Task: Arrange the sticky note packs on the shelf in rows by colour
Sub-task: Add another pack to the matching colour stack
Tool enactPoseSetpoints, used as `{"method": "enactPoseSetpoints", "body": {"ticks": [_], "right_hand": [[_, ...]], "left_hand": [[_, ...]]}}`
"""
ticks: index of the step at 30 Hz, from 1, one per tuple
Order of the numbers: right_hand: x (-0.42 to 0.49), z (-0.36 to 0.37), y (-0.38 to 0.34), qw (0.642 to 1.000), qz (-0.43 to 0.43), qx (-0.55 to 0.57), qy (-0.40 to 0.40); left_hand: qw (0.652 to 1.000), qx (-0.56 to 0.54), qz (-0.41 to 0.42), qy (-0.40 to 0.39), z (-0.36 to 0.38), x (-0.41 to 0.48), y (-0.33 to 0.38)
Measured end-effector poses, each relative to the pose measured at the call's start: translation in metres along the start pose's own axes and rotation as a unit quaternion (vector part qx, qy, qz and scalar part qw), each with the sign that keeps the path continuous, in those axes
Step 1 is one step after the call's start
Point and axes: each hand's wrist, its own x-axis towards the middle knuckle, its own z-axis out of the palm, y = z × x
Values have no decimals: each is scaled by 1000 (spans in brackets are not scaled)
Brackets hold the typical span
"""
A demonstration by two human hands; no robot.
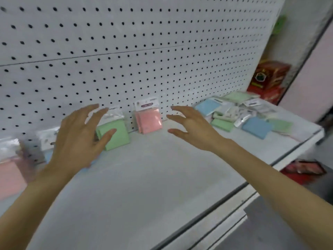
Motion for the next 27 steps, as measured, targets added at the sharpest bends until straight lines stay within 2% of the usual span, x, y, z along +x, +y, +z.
{"method": "enactPoseSetpoints", "body": {"ticks": [4, 9, 16, 22, 24, 27], "right_hand": [[-50, -32, 108, 996, 44, -58, -55], [-117, -66, 231, 986, 122, -56, -102], [-174, -85, 340, 971, 196, -17, -136], [-187, -76, 369, 957, 226, 77, -164], [-187, -71, 370, 952, 244, 130, -132], [-181, -66, 369, 945, 278, 145, -94]], "left_hand": [[997, -21, 70, -28, 56, 52, 96], [987, -45, 134, -82, 127, 97, 220], [965, -101, 157, -183, 195, 118, 344], [954, -164, 120, -220, 235, 120, 387], [949, -197, 69, -234, 240, 117, 393], [948, -229, 12, -220, 241, 113, 399]]}}
